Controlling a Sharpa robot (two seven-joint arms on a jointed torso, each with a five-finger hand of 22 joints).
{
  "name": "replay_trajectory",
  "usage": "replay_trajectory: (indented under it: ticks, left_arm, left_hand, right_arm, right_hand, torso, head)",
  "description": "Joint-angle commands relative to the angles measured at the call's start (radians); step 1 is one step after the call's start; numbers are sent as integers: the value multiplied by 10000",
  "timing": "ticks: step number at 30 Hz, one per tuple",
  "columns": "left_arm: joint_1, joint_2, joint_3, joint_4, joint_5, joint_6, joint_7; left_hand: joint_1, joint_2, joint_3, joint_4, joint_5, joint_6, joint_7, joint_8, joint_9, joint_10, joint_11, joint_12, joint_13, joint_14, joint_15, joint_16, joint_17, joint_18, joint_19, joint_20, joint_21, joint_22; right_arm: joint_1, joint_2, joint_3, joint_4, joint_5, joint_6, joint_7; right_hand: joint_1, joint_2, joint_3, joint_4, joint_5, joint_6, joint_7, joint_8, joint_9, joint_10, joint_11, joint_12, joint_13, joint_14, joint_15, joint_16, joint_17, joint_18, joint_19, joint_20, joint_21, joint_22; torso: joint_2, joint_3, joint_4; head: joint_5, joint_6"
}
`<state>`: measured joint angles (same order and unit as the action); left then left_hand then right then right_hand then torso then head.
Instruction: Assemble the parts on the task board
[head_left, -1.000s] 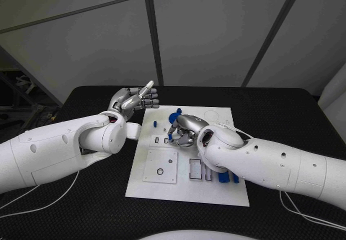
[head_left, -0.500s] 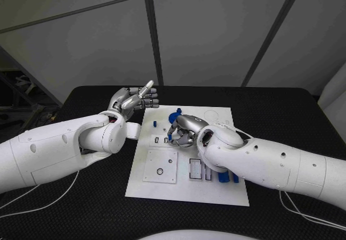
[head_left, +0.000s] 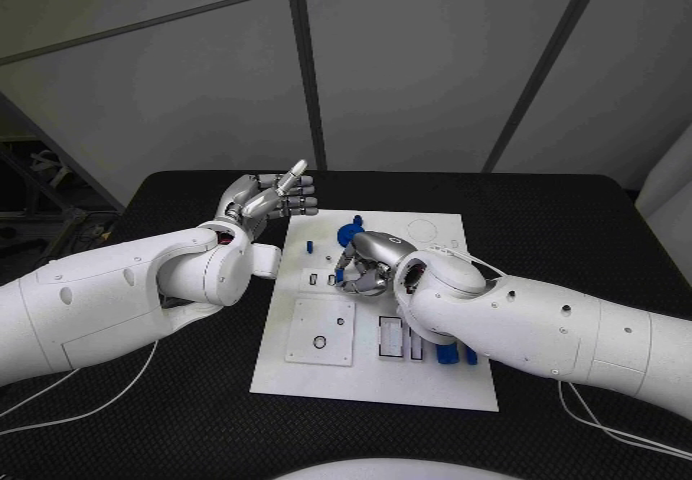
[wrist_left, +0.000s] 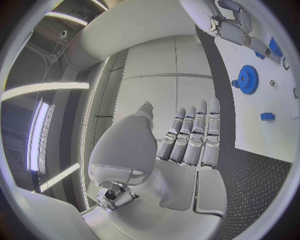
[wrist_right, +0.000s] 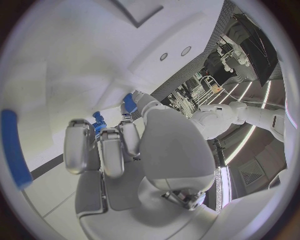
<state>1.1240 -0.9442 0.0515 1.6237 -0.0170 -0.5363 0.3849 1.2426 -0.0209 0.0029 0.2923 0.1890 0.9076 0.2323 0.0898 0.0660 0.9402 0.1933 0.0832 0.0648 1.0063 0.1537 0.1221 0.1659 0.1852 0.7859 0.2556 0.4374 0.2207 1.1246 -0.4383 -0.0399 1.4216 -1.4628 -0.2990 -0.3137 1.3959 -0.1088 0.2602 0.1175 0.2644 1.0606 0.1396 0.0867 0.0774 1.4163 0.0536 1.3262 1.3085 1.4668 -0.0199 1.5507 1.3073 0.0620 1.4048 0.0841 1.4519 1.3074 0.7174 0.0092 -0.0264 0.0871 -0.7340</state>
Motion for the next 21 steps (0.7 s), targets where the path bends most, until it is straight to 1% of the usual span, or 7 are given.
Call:
replay_trajectory:
  ticks: [1,7,11,19,21]
  left_arm:
    - [18,9,10,7,-71,111,37]
    - [18,7,10,10,-71,109,34]
    - [18,6,10,11,-71,110,33]
    - [18,9,10,5,-71,111,31]
    - [19,11,10,4,-71,114,30]
  left_hand:
    - [90,-4,-59,-17,-42,13,4,-36,7,-51,-2,-17,0,-24,-17,-48,11,-55,-68,32,30,11]
    - [90,-4,-59,-17,-42,13,4,-36,7,-51,-2,-17,0,-24,-17,-48,11,-55,-68,32,30,11]
    - [90,-4,-59,-17,-42,13,4,-36,7,-51,-2,-17,0,-24,-17,-48,11,-55,-68,32,30,11]
    - [90,-4,-59,-17,-42,13,4,-36,7,-51,-2,-17,0,-24,-17,-48,11,-55,-68,32,30,11]
    - [90,-4,-59,-17,-42,13,4,-36,7,-51,-2,-17,0,-24,-17,-48,11,-55,-68,32,30,11]
  right_arm:
    - [-3,-7,-15,-14,-105,283,-88]
    - [-4,-5,-16,-28,-130,306,-134]
    - [-4,2,-16,-44,-146,285,-145]
    - [-4,15,-16,-64,-154,201,-137]
    - [-4,16,-16,-68,-154,172,-137]
  right_hand:
    - [-66,-29,-36,3,70,-67,12,-67,-9,-67,2,-56,438,921,33,-25,2104,-88,18,88,-5,200]
    - [-131,-99,-63,9,96,-173,52,-114,-29,-118,39,-116,390,919,65,-30,2094,-84,2,116,-20,179]
    - [-170,-136,-83,15,108,-242,76,-141,-40,-163,60,-171,345,917,84,-34,2086,-81,-8,134,-30,166]
    - [-267,-204,-144,44,108,-364,113,-177,-56,-199,99,-206,316,913,118,-41,2071,-76,-23,167,-46,145]
    - [-337,-262,-208,66,108,-450,131,-196,-65,-238,118,-252,277,909,137,-48,2056,-73,-31,186,-55,134]
  torso:
    - [1,2,3]
    - [-2,-2,4]
    - [-2,5,5]
    - [4,4,0]
    - [1,4,2]
  head:
    - [-3,-12]
    - [-4,-11]
    - [-5,-12]
    - [-12,-11]
    - [-15,-14]
